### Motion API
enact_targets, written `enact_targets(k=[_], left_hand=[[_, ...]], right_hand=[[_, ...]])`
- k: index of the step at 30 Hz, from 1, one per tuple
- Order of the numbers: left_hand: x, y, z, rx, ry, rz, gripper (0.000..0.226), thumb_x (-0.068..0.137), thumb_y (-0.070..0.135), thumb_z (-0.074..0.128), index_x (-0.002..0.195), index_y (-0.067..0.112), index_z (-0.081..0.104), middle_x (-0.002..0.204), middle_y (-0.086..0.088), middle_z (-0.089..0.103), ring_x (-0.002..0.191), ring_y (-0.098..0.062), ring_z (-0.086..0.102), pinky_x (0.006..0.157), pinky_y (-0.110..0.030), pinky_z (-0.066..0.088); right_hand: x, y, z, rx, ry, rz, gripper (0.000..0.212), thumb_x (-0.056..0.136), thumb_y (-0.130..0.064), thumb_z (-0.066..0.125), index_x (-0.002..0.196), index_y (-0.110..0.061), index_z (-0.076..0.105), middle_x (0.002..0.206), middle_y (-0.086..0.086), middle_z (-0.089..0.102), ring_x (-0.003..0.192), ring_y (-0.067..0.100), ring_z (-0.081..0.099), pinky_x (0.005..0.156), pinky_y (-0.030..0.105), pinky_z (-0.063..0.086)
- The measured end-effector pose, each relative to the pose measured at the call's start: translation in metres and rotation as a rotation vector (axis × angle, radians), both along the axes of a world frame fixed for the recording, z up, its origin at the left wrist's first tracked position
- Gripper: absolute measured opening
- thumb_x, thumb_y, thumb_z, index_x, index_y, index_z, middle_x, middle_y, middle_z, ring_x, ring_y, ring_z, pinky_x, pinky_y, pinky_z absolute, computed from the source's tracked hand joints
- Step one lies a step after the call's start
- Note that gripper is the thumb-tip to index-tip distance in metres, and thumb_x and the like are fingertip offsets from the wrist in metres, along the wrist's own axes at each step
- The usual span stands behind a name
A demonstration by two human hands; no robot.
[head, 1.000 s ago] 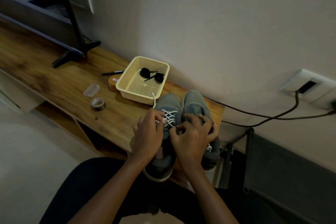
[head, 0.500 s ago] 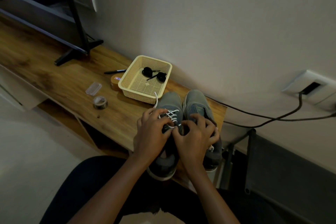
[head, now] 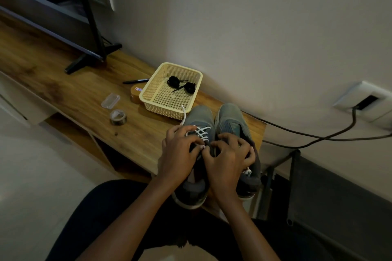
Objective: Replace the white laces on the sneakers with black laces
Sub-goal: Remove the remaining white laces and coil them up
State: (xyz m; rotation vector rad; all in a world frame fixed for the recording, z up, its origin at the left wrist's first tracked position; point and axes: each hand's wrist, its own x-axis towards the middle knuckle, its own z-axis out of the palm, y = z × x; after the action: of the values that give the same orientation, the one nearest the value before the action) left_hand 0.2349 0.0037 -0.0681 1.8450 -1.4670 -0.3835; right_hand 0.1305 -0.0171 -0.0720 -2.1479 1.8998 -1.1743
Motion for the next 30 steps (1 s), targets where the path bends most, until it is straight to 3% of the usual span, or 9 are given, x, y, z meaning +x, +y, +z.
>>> enact_targets(k=[5, 7, 11, 15, 20, 25, 27, 30], left_hand=[[-0.001, 0.0, 0.002, 0.024, 0.021, -0.026, 0.008, 0.088, 0.024, 0.063, 0.095, 0.021, 0.067, 0.135, 0.013, 0.049, 0.127, -0.008, 0.025, 0.102, -0.027, 0.022], [-0.001, -0.001, 0.004, 0.025, 0.095, -0.014, 0.005, 0.088, 0.021, 0.064, 0.092, 0.019, 0.066, 0.139, 0.011, 0.045, 0.128, -0.011, 0.026, 0.101, -0.03, 0.027], [-0.002, -0.001, 0.006, -0.012, 0.257, 0.085, 0.004, 0.086, 0.012, 0.065, 0.088, 0.016, 0.066, 0.142, 0.006, 0.04, 0.13, -0.017, 0.029, 0.092, -0.022, 0.026], [-0.005, 0.0, 0.004, -0.068, 0.333, 0.06, 0.027, 0.089, 0.01, 0.061, 0.076, 0.032, 0.052, 0.141, 0.003, 0.037, 0.128, -0.019, 0.038, 0.094, -0.036, 0.044], [-0.009, 0.002, 0.003, -0.031, 0.363, 0.11, 0.01, 0.093, 0.013, 0.055, 0.086, 0.02, 0.054, 0.14, 0.002, 0.036, 0.115, -0.007, 0.044, 0.094, -0.037, 0.045], [-0.012, 0.003, 0.004, -0.042, 0.361, 0.109, 0.007, 0.096, 0.013, 0.049, 0.093, 0.017, 0.053, 0.139, 0.0, 0.038, 0.108, -0.008, 0.049, 0.091, -0.039, 0.046], [-0.011, 0.002, 0.006, -0.071, 0.338, 0.144, 0.011, 0.099, 0.015, 0.042, 0.102, 0.016, 0.053, 0.127, 0.001, 0.047, 0.101, -0.011, 0.053, 0.088, -0.041, 0.048], [0.006, -0.008, 0.012, -0.104, 0.608, 0.344, 0.016, 0.102, 0.018, 0.033, 0.109, 0.016, 0.048, 0.111, -0.004, 0.056, 0.095, -0.018, 0.058, 0.082, -0.044, 0.053]], right_hand=[[0.001, 0.001, -0.001, -0.009, 0.026, 0.003, 0.01, 0.066, -0.016, 0.079, 0.073, -0.014, 0.071, 0.102, 0.002, 0.064, 0.108, 0.021, 0.036, 0.1, 0.059, 0.024], [0.003, 0.001, 0.001, 0.015, 0.04, -0.021, 0.012, 0.067, -0.02, 0.079, 0.073, -0.015, 0.07, 0.102, 0.003, 0.062, 0.108, 0.023, 0.038, 0.101, 0.059, 0.023], [0.008, 0.001, 0.009, 0.079, 0.068, -0.056, 0.017, 0.067, -0.028, 0.079, 0.072, -0.016, 0.069, 0.103, 0.005, 0.061, 0.108, 0.033, 0.047, 0.101, 0.058, 0.021], [0.011, 0.003, 0.014, 0.128, 0.091, -0.064, 0.017, 0.069, -0.03, 0.076, 0.072, -0.014, 0.07, 0.106, 0.004, 0.06, 0.111, 0.031, 0.044, 0.104, 0.055, 0.016], [0.013, 0.005, 0.023, 0.23, 0.113, -0.077, 0.02, 0.076, -0.036, 0.069, 0.077, -0.016, 0.072, 0.114, -0.001, 0.058, 0.118, 0.027, 0.036, 0.109, 0.048, 0.005], [0.016, 0.004, 0.03, 0.279, 0.129, -0.09, 0.026, 0.077, -0.041, 0.067, 0.08, -0.016, 0.074, 0.115, -0.004, 0.059, 0.121, 0.026, 0.034, 0.11, 0.047, 0.003], [0.014, 0.003, 0.031, 0.289, 0.156, -0.092, 0.026, 0.077, -0.039, 0.067, 0.08, -0.015, 0.074, 0.114, -0.004, 0.059, 0.12, 0.027, 0.034, 0.109, 0.047, 0.003], [0.01, 0.002, 0.032, 0.315, 0.158, -0.104, 0.021, 0.077, -0.035, 0.066, 0.079, -0.015, 0.073, 0.111, -0.002, 0.061, 0.118, 0.028, 0.035, 0.11, 0.048, 0.006]])
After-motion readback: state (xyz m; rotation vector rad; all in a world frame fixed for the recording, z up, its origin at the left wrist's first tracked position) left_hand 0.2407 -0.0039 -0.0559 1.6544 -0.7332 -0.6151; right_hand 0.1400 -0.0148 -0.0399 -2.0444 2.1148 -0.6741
